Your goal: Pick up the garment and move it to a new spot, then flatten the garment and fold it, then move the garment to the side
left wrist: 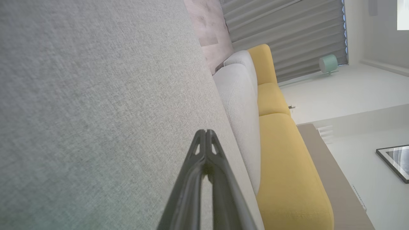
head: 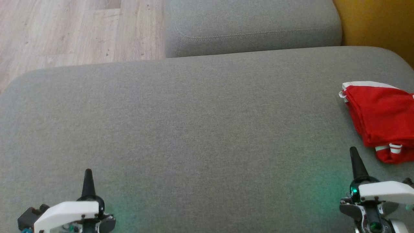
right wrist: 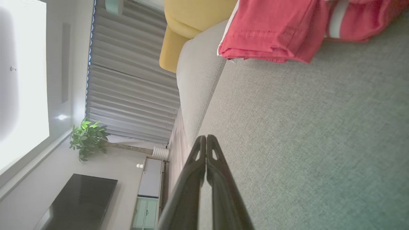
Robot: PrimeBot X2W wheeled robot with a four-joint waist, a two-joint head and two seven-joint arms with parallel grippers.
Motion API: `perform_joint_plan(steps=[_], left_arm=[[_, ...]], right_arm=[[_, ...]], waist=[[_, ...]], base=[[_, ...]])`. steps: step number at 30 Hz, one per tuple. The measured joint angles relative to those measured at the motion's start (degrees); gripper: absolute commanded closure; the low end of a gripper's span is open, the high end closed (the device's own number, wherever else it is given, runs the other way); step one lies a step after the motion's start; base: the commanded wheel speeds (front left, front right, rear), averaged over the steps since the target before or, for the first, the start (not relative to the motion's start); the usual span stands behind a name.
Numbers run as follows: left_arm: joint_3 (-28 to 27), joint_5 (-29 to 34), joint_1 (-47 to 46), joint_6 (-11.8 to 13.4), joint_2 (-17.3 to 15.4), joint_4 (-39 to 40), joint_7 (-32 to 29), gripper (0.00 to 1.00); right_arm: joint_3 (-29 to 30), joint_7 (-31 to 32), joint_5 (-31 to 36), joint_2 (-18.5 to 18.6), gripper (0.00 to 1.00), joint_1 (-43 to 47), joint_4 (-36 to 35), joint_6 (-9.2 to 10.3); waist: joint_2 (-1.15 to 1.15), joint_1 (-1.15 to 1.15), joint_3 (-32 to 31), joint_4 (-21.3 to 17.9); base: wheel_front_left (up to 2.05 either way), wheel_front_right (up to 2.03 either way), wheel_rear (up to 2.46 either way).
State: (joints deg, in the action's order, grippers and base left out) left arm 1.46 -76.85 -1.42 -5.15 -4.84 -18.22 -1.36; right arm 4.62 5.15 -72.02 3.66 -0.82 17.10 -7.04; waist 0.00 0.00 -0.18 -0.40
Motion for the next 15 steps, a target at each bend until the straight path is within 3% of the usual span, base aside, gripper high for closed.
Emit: perform_joint_plan(steps=[15], left_arm=[[-2.8,-6.9,-0.7,-0.9,1.0,0.8,-2.1,1.0]], right_arm=[[1.4,0.4,-9.0,-0.5,1.0,-1.2,-0.3,0.0]], waist=[[0.0,0.0,0.2,0.2]], base=[[0.0,0.0,0.0]])
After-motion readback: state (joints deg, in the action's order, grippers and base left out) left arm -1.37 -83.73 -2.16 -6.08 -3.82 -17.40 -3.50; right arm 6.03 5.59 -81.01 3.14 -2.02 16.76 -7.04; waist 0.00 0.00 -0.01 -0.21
